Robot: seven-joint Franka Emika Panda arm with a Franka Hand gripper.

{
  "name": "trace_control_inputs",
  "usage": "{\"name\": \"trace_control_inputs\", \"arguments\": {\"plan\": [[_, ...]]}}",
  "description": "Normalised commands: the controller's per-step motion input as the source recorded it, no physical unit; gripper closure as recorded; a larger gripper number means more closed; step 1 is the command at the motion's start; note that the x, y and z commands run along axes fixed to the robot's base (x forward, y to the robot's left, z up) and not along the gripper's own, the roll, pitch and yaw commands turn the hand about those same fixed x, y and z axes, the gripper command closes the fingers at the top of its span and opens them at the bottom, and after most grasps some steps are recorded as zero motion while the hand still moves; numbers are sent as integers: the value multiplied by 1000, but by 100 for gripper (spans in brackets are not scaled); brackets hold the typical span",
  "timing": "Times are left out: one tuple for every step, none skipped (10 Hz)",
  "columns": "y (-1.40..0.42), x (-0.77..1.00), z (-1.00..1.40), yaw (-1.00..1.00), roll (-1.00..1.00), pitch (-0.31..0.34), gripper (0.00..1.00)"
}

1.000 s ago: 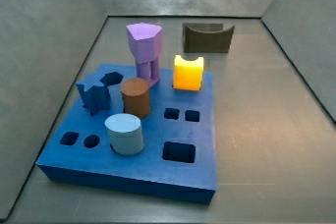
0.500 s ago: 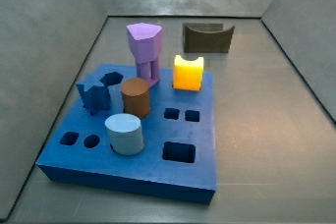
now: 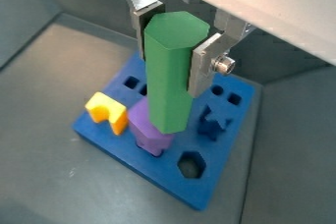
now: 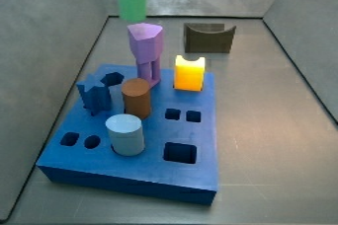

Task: Pick up the hexagon object. Move up. Place the hexagon object on the fixture. Regrasp the hexagon object. Move to above the board. Insert the hexagon object.
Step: Insert the hexagon object.

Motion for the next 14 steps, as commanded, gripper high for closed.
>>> {"name": "trace_control_inputs", "arguments": {"plan": [[0,-386,29,-500,-344,-273,100],[0,-369,0,-500,-394,-279,100],[0,-420,-34,-403,-471,-280,100],[131,-509,-191,-280,-447,-227,100],[320,-489,-326,-197,-394,-213,100],[351,-471,-363,-169,-306,-257,100],[266,-454,-323,-194,-140,-210,100],[111,-146,-357,-211,-31,-86,100],[20,26,-457,-203,0,0,100],[0,74,-586,-137,4,0,100],[-43,197,-743,-129,11,17,100],[-29,197,-849,-180,0,3,100],[0,91,-883,-186,20,11,100],[0,66,-731,-160,24,26,100]]}}
